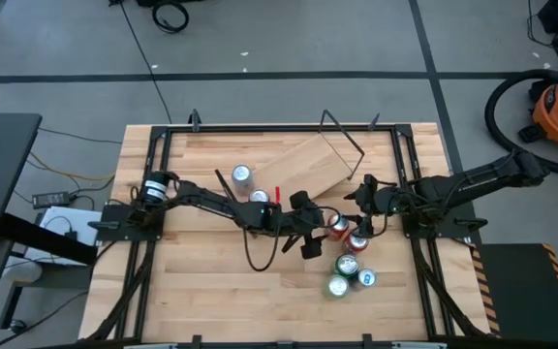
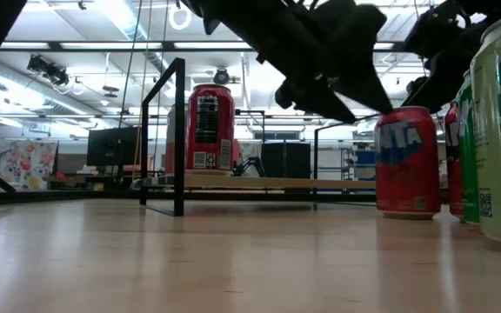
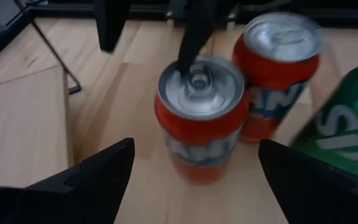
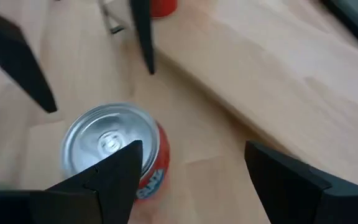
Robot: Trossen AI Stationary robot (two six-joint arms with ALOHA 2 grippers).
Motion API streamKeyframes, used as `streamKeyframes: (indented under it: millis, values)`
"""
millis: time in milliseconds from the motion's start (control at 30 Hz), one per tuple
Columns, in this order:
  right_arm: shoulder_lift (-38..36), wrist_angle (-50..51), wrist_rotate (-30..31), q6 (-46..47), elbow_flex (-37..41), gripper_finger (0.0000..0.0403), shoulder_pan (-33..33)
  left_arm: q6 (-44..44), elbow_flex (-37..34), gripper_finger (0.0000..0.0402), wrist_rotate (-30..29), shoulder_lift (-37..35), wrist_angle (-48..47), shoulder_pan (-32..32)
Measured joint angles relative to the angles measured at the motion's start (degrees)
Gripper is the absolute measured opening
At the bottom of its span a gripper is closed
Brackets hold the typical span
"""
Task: Place canned beverage on shelf
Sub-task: Put the top red soda can on the shelf
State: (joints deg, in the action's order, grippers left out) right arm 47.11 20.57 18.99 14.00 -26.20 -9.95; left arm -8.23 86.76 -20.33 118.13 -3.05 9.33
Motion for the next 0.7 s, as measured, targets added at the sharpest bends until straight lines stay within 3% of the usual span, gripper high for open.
streamKeyframes:
  millis: [267,700]
  values:
    - [1.8,-0.8,4.5,2.4,0.0,0.0292,2.0,1.8,0.0,0.0355,-4.2,-0.6,-0.7,-0.2]
    - [0.6,-2.6,-1.3,-2.6,0.2,0.0292,1.8,1.6,0.0,0.0355,-4.1,-0.6,-0.7,-0.1]
